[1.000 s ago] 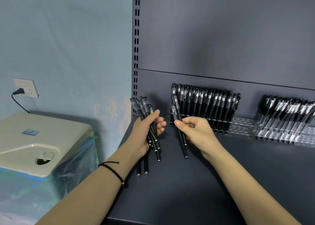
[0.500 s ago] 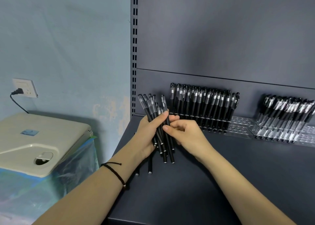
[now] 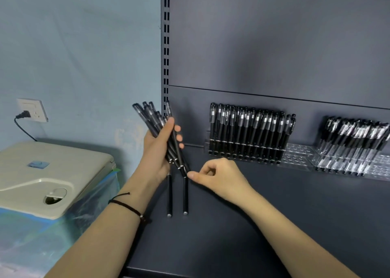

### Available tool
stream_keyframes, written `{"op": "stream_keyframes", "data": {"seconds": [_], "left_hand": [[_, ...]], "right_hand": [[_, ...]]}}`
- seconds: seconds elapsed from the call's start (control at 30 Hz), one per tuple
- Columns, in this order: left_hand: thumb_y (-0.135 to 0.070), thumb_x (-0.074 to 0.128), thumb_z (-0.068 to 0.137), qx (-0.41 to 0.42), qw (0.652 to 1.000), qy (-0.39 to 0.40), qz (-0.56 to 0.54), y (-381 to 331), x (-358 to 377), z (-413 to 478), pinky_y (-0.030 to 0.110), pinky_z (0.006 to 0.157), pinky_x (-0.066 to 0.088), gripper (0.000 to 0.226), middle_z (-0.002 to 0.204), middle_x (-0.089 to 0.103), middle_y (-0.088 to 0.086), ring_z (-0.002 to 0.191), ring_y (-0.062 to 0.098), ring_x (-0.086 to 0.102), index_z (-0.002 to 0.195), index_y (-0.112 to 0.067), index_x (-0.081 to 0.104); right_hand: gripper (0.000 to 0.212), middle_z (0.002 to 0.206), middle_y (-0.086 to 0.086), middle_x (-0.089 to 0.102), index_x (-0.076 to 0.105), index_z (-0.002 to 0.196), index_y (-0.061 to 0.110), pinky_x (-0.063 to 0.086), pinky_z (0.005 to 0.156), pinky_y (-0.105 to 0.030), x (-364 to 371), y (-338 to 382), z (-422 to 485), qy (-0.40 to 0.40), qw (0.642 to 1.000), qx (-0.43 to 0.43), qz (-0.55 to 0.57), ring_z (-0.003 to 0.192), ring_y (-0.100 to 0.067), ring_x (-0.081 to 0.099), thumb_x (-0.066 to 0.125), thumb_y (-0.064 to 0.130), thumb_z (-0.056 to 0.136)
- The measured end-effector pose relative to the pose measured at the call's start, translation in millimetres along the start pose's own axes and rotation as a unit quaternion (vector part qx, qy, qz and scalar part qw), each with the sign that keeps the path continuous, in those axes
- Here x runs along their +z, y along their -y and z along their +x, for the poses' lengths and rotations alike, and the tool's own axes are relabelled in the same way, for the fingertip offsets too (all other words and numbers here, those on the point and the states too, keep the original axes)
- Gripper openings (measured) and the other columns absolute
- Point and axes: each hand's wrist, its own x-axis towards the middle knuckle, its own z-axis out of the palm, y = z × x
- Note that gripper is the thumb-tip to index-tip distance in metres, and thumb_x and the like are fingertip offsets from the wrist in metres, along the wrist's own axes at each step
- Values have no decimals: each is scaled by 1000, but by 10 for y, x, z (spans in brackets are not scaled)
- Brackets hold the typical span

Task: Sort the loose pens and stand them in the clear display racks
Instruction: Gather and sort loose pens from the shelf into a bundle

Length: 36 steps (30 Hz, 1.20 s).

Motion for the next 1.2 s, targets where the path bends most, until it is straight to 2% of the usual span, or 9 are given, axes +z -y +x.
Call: {"op": "stream_keyframes", "data": {"seconds": [0.2, 0.33, 0.43, 0.5, 0.57, 0.67, 0.8, 1.03, 1.2], "left_hand": [[-16, 66, 90, 9, 996, -37, -81, -46, -140, 84, 18, 41, 36, 19, 65, 51, -4, 46, 6, 41, 81, -16, 49], [-7, 72, 86, 32, 996, -80, -27, -35, -173, 97, 19, 41, 36, 31, 60, 50, -5, 46, 8, 40, 77, -18, 44], [-6, 73, 84, 31, 995, -97, 6, -8, -162, 96, 20, 42, 38, 30, 55, 50, -6, 47, 9, 42, 76, -18, 47], [-7, 73, 85, 33, 994, -103, 0, -1, -168, 99, 21, 43, 40, 27, 55, 51, -5, 48, 9, 45, 78, -17, 48], [-7, 71, 86, 41, 993, -111, -11, -1, -171, 98, 21, 44, 42, 26, 58, 53, -3, 48, 10, 48, 81, -16, 48], [-7, 69, 88, 48, 992, -119, -4, -4, -171, 97, 23, 45, 43, 23, 59, 54, -1, 48, 11, 50, 84, -14, 48], [-11, 69, 89, 37, 994, -86, 50, 32, -183, 89, 22, 48, 46, 13, 68, 63, 1, 51, 10, 55, 94, -7, 58], [-12, 71, 87, 22, 983, 11, 179, 93, -98, -4, 23, 58, 52, 20, 84, 75, -1, 65, 9, 63, 103, -4, 64], [-10, 74, 84, 12, 978, 46, 203, 114, -15, -88, 25, 62, 54, 12, 93, 76, 3, 68, 10, 65, 93, -15, 68]], "right_hand": [[52, 76, 13, 54, 41, 81, 26, 40, 60, -30, 151, 347, -155, -7, 995, 12, -99, 72, -8, 52, 59, 74, 72], [60, 86, 14, 47, 40, 94, 23, 41, 66, -32, 219, 407, -181, 31, 992, -2, -125, 89, -12, 51, 66, 72, 69], [55, 95, 11, 50, 40, 95, 23, 48, 74, -35, 208, 350, -134, 40, 995, 20, -88, 95, -14, 52, 72, 59, 70], [49, 97, 9, 52, 40, 94, 23, 49, 78, -38, 158, 296, -93, 61, 996, 39, -61, 91, -15, 53, 74, 49, 69], [43, 97, 6, 55, 42, 95, 23, 50, 75, -39, 93, 228, -52, 85, 994, 56, -34, 81, -14, 53, 75, 37, 70], [31, 92, 6, 60, 50, 93, 24, 46, 65, -30, -47, 101, 2, 78, 995, 69, -10, 73, -11, 53, 74, 23, 74], [28, 98, 1, 64, 55, 92, 25, 45, 69, -24, -273, -64, 54, 79, 990, 97, -62, 82, -13, 59, 78, 23, 77], [22, 73, 13, 53, 68, 96, 9, 41, 63, -22, -384, -136, 58, 105, 986, 109, -66, 68, -4, 52, 77, 19, 80], [20, 85, 6, 64, 71, 96, 3, 48, 60, -21, -363, -117, 66, 65, 986, 135, -68, 72, -7, 57, 70, 12, 78]]}}
